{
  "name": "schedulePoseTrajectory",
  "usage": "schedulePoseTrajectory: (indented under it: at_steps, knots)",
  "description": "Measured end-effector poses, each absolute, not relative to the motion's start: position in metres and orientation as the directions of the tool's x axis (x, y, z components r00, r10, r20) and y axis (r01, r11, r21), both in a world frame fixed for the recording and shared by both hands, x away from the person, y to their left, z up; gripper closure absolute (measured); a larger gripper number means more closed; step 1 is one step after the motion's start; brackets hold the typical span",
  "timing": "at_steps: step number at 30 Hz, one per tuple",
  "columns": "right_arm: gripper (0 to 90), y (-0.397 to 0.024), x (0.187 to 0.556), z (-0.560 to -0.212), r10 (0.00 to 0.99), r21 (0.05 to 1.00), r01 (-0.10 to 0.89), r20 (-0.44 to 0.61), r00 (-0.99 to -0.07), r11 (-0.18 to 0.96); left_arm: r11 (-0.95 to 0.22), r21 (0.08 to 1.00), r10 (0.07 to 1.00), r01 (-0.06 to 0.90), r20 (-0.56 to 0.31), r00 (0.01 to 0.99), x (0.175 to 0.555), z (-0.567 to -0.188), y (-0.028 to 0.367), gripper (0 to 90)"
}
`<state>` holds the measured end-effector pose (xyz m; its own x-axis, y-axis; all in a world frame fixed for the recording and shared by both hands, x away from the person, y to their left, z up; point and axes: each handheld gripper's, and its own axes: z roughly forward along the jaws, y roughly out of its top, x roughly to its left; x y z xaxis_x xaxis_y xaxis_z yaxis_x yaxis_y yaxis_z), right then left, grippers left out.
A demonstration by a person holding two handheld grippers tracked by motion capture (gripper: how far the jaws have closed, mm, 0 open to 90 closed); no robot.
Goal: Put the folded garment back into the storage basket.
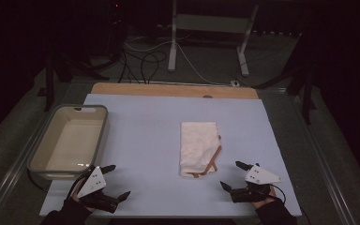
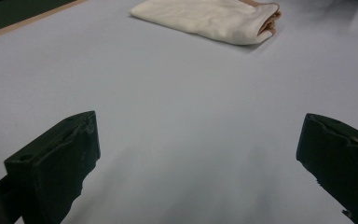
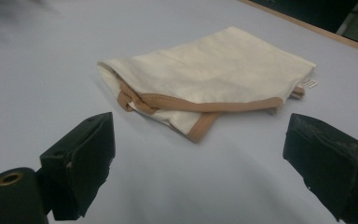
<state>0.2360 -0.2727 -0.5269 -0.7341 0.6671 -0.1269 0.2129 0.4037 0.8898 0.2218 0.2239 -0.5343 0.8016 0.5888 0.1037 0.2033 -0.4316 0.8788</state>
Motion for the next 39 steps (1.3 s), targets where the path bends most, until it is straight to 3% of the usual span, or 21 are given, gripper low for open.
schedulePoseTrajectory:
  at_steps: [26, 39]
  knots:
    - [9.5, -0.262, 0.234, -0.524, 0.655, 0.876, 0.203, -0.156, -0.739, 0.437, -0.441, 0.873, 0.556, 0.208, 0.085, 0.827, 0.226, -0.529, 0.219, 0.7]
    - [9.5, -0.254, 0.231, -0.497, 0.642, 0.882, 0.191, -0.15, -0.752, 0.43, -0.45, 0.872, 0.499, 0.194, 0.065, 0.864, 0.231, -0.508, 0.205, 0.7]
